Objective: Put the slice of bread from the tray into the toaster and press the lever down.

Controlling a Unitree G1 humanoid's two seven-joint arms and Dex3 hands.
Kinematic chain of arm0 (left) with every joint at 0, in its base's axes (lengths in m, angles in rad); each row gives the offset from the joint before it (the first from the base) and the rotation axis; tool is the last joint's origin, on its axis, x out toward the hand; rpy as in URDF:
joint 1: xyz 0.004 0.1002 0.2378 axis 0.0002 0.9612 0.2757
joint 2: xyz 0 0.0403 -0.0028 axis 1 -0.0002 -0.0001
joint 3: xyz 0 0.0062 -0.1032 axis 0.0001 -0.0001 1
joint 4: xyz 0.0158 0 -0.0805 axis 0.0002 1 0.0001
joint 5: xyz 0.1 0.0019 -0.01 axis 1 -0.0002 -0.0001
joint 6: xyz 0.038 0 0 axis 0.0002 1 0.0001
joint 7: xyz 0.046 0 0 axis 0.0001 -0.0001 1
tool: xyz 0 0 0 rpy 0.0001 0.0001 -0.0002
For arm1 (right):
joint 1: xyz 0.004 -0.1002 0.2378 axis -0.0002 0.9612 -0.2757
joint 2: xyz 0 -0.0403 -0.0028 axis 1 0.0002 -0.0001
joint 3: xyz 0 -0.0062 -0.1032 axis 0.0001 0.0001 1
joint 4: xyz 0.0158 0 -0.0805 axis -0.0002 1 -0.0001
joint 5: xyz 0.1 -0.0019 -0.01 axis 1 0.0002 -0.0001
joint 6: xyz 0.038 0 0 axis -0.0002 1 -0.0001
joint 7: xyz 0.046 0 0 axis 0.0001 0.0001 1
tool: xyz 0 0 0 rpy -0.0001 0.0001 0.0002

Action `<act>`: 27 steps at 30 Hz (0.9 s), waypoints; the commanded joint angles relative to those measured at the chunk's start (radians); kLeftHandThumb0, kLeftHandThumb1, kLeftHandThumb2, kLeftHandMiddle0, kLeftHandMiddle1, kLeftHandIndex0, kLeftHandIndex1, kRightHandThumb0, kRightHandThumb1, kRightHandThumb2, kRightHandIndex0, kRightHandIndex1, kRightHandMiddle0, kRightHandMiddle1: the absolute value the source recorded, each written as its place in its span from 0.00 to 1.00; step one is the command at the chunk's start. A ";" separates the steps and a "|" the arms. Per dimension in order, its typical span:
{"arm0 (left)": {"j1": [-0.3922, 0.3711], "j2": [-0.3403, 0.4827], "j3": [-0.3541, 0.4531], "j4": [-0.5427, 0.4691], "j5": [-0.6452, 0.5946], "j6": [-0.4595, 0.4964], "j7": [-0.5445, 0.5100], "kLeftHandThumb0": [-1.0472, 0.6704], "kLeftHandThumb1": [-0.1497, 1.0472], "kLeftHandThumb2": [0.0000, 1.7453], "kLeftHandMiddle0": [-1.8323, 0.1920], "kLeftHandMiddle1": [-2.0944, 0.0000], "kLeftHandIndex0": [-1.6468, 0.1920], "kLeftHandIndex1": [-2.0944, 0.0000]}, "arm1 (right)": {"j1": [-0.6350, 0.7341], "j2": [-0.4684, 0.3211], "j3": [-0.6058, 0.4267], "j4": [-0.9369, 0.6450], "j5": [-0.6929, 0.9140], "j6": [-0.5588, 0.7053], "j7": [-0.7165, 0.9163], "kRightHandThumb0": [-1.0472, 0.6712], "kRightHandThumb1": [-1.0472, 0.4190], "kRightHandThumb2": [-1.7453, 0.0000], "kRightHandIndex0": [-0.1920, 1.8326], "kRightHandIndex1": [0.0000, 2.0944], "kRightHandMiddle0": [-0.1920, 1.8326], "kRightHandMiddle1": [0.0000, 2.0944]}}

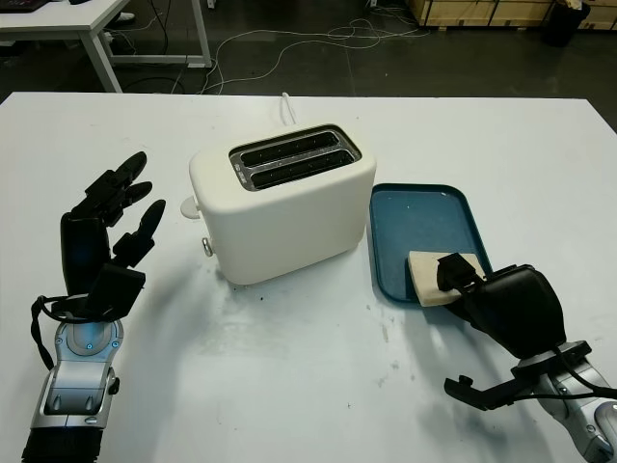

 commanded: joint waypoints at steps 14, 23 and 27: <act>0.002 0.003 -0.004 0.004 0.002 -0.014 0.009 0.26 0.89 0.15 0.64 0.78 0.56 1.00 | -0.235 -0.064 -0.084 0.059 0.214 -0.157 0.049 0.39 0.09 0.81 0.36 0.83 0.20 0.83; 0.006 0.007 -0.003 -0.004 0.011 -0.003 0.009 0.26 0.89 0.15 0.63 0.78 0.56 1.00 | -0.569 -0.128 -0.098 0.175 0.630 -0.298 0.510 0.41 0.09 0.84 0.32 0.83 0.21 0.83; 0.007 0.002 -0.002 -0.006 0.002 -0.001 0.007 0.26 0.89 0.15 0.63 0.79 0.55 1.00 | -0.800 -0.106 -0.068 0.260 0.808 -0.195 0.846 0.43 0.09 0.87 0.38 0.83 0.28 0.83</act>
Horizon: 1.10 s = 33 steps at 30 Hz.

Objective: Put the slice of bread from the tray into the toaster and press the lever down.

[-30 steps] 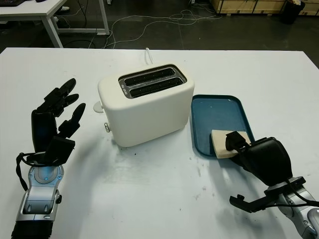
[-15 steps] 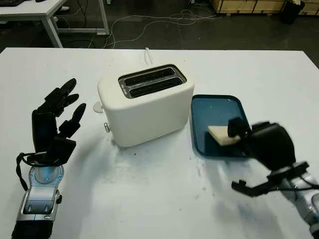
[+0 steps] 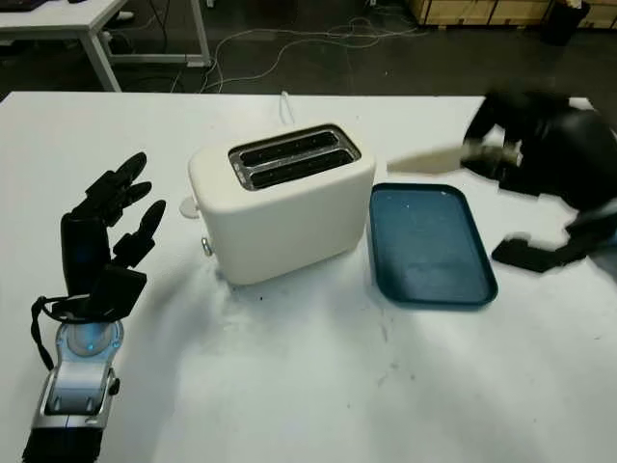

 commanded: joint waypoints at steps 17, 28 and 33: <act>0.012 0.002 -0.003 -0.008 0.006 0.002 0.004 0.26 0.89 0.15 0.63 0.80 0.56 1.00 | -0.667 0.260 0.130 0.093 0.119 0.596 0.515 0.34 0.09 0.99 0.58 0.83 0.49 0.83; 0.014 -0.001 -0.003 -0.012 0.019 0.014 0.014 0.25 0.89 0.14 0.62 0.80 0.55 1.00 | -0.666 0.401 0.201 0.022 0.109 0.765 0.576 0.44 0.09 0.95 0.63 0.83 0.54 0.83; 0.013 -0.003 -0.003 -0.013 0.021 0.019 0.014 0.25 0.89 0.15 0.62 0.80 0.55 1.00 | -0.665 0.402 0.238 0.000 0.084 0.814 0.624 0.43 0.09 0.91 0.63 0.83 0.53 0.83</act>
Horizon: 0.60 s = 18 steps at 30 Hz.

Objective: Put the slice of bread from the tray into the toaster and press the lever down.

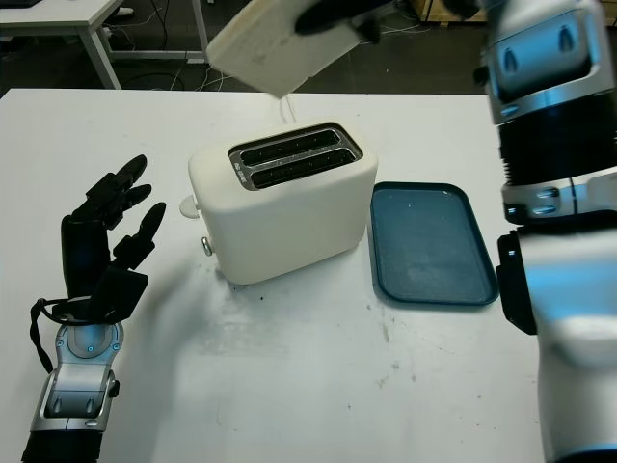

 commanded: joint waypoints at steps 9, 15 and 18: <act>0.003 -0.001 -0.004 -0.009 0.009 0.009 0.004 0.25 0.89 0.15 0.62 0.81 0.55 1.00 | 0.037 -0.003 0.014 -0.034 -0.014 0.036 0.042 0.42 0.09 0.89 0.63 0.83 0.53 0.83; 0.002 -0.001 -0.004 -0.009 0.016 0.015 0.009 0.25 0.89 0.15 0.62 0.81 0.55 1.00 | 0.042 -0.015 0.028 -0.022 -0.041 0.039 0.046 0.39 0.09 0.89 0.62 0.83 0.52 0.83; 0.000 -0.002 -0.004 -0.010 0.017 0.015 0.011 0.24 0.89 0.15 0.61 0.81 0.55 1.00 | 0.035 -0.016 0.021 -0.011 -0.028 0.045 0.072 0.39 0.09 0.88 0.62 0.83 0.52 0.83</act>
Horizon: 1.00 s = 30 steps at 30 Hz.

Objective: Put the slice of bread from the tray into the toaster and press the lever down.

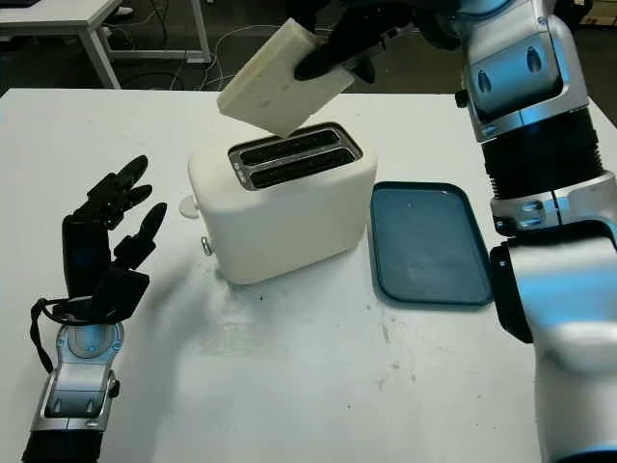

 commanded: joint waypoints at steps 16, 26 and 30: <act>0.001 0.006 -0.001 -0.011 0.004 -0.001 0.002 0.25 0.89 0.15 0.62 0.81 0.56 1.00 | -0.004 -0.038 0.002 0.000 -0.032 0.107 0.062 0.38 0.09 0.92 0.62 0.83 0.54 0.83; 0.001 -0.001 -0.002 -0.014 0.006 0.004 0.008 0.25 0.89 0.14 0.62 0.81 0.55 1.00 | 0.032 -0.080 0.015 -0.041 -0.042 0.129 0.089 0.38 0.09 0.88 0.60 0.83 0.50 0.83; 0.002 -0.007 -0.003 -0.021 0.005 0.016 0.008 0.25 0.89 0.14 0.62 0.81 0.55 1.00 | 0.044 -0.082 0.027 -0.032 -0.056 0.116 0.087 0.37 0.09 0.89 0.60 0.83 0.50 0.83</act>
